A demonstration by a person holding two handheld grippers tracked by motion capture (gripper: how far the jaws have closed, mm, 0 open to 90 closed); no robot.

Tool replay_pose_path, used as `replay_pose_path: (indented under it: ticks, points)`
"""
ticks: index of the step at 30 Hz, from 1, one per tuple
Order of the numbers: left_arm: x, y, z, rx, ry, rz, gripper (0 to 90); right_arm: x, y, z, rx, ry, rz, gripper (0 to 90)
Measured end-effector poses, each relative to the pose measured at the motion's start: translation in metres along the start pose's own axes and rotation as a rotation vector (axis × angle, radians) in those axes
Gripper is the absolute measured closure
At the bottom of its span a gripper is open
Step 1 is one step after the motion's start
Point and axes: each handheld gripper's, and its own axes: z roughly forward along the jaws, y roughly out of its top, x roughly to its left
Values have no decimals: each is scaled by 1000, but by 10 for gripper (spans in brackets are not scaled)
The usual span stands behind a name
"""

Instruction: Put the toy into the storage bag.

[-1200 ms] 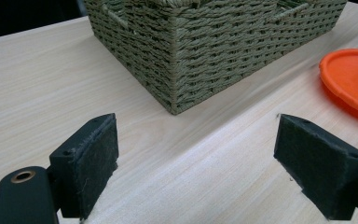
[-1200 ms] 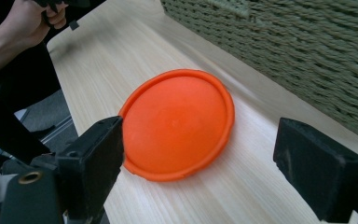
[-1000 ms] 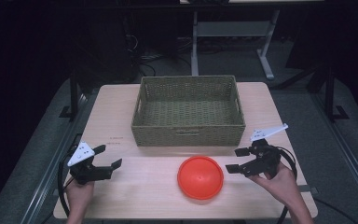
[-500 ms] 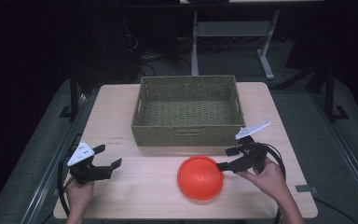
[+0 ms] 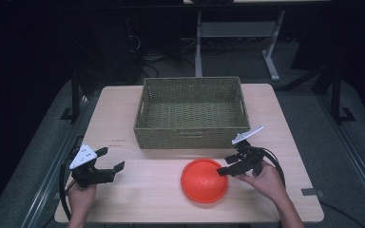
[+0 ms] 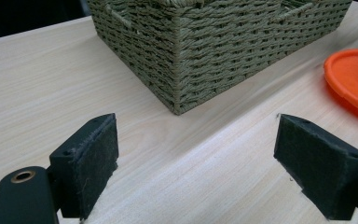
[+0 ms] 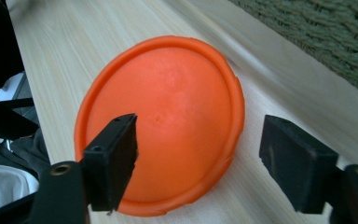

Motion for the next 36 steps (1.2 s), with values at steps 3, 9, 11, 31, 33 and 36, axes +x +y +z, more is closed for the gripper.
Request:
replay_pose_path:
  ticks: [3, 9, 11, 31, 33, 36]
  points:
    - [-1, 0, 0, 5, 2, 1, 131, -2, -1, 3, 10, -1, -3, 308]
    - [-1, 0, 0, 3, -1, -2, 131, -8, -5, 12, 43, 5, 22, 371]
    - [-1, 0, 0, 4, 1, 3, 131, -10, -6, 13, 48, 5, 19, 386]
    - [-2, 0, 0, 6, 0, 11, 131, -18, -9, 31, 103, 51, 26, 511]
    - [-2, 0, 0, 6, 0, 10, 131, -18, -9, 32, 97, 55, 29, 513]
    - [-2, 0, 1, 3, 2, 6, 131, -19, -7, 34, 92, 53, 33, 543]
